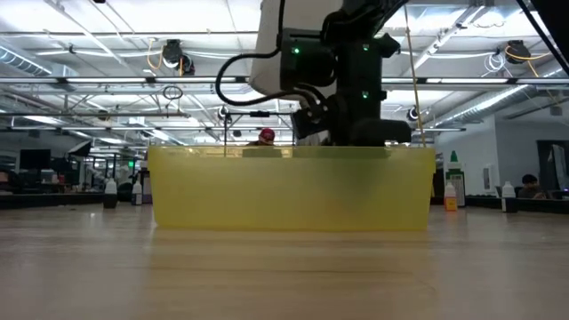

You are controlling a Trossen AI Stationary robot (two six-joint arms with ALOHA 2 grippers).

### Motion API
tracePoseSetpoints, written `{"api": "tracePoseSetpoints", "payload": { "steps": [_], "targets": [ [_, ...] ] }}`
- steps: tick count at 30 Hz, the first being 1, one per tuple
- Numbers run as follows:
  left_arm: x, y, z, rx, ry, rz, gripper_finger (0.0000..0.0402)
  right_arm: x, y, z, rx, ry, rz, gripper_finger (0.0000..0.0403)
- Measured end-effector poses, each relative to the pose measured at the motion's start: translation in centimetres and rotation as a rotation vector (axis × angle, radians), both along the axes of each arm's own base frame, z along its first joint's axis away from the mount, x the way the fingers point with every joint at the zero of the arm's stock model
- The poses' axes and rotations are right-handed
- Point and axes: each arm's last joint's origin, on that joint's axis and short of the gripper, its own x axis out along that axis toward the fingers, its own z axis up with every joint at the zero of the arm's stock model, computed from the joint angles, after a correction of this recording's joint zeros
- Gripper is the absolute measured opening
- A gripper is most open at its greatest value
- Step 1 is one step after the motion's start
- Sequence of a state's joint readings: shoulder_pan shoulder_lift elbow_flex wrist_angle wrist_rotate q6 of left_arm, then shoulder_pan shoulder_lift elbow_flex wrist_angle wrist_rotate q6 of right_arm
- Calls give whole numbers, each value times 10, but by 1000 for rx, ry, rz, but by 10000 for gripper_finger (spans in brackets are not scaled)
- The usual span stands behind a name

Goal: Pick & Place food coloring
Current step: Put the green food coloring bottle into the yellow bin, then put the blue food coloring bottle into the yellow bin

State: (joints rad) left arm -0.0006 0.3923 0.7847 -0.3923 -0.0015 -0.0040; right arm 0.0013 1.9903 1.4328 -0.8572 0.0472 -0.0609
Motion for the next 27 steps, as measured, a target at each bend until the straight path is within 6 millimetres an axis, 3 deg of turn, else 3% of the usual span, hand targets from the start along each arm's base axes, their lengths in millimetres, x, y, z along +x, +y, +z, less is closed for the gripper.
{"api": "tracePoseSetpoints", "payload": {
  "steps": [3, 8, 15, 22, 27],
  "targets": [
    [0, 0, 0, 0, 0, 0, 67, -3, 0, -3, 0, 8, -19, 62],
    [0, 0, 0, 0, 0, 0, 67, -1, 0, -3, 0, -18, -22, 110],
    [0, 0, 0, 0, 0, 0, 67, -1, 0, 12, 0, -85, -23, 142],
    [0, 0, 0, 0, 0, 0, 67, -14, 0, 52, 32, -181, -160, 138],
    [0, 0, 0, 0, 0, 0, 67, -46, 7, 91, 316, -105, -420, 137]
  ]
}}
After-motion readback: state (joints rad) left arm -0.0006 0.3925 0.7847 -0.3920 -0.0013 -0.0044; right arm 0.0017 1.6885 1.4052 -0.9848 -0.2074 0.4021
